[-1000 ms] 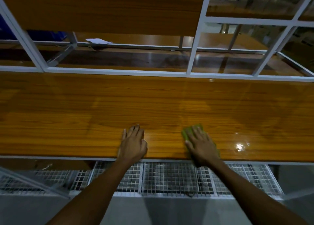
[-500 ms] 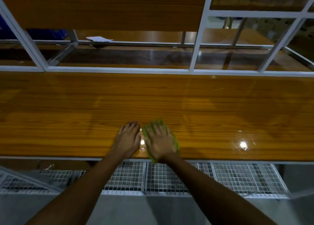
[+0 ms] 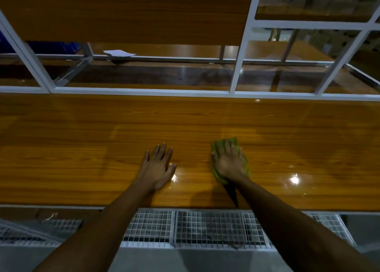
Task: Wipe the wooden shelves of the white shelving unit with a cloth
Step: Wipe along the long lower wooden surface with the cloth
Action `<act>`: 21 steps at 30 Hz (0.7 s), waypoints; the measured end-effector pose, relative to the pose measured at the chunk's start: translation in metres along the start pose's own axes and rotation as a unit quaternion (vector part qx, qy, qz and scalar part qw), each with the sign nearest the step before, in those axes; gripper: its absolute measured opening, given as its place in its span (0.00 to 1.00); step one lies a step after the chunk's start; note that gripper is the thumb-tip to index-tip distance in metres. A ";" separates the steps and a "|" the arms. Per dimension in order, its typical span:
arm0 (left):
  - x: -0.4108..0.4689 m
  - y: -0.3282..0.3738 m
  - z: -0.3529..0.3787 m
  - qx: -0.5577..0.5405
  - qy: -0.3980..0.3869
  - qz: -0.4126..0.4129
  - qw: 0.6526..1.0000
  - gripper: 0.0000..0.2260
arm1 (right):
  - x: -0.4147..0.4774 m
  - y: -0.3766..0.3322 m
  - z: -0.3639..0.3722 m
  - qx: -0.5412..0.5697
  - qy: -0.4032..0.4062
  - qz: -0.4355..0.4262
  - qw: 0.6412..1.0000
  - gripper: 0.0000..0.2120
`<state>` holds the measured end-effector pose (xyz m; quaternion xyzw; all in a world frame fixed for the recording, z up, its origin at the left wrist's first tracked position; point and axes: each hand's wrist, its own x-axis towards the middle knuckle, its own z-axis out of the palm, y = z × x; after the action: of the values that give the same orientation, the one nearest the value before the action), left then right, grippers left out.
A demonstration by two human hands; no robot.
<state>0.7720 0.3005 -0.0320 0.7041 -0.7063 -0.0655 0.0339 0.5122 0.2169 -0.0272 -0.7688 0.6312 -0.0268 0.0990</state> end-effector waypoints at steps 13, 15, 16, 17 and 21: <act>0.056 -0.006 -0.016 -0.011 -0.044 0.019 0.999 0.28 | 0.002 0.019 -0.004 -0.016 -0.017 -0.176 0.984 0.32; 0.061 -0.007 -0.017 0.004 -0.046 0.016 0.999 0.27 | 0.032 0.028 -0.009 -0.010 -0.024 -0.114 0.993 0.30; 0.064 -0.008 -0.018 0.010 -0.044 0.016 0.999 0.27 | 0.048 0.026 -0.011 -0.014 -0.026 -0.091 0.995 0.29; 0.066 -0.009 -0.018 0.012 -0.039 0.018 0.999 0.27 | 0.063 0.021 -0.010 -0.019 -0.020 -0.073 0.997 0.29; 0.076 -0.018 -0.015 0.001 -0.029 0.016 0.999 0.28 | 0.106 -0.032 -0.006 0.008 -0.008 -0.042 0.999 0.28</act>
<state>0.7914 0.2244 -0.0230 0.6906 -0.7181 -0.0845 0.0140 0.5634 0.1187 -0.0246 -0.7942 0.5971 -0.0297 0.1090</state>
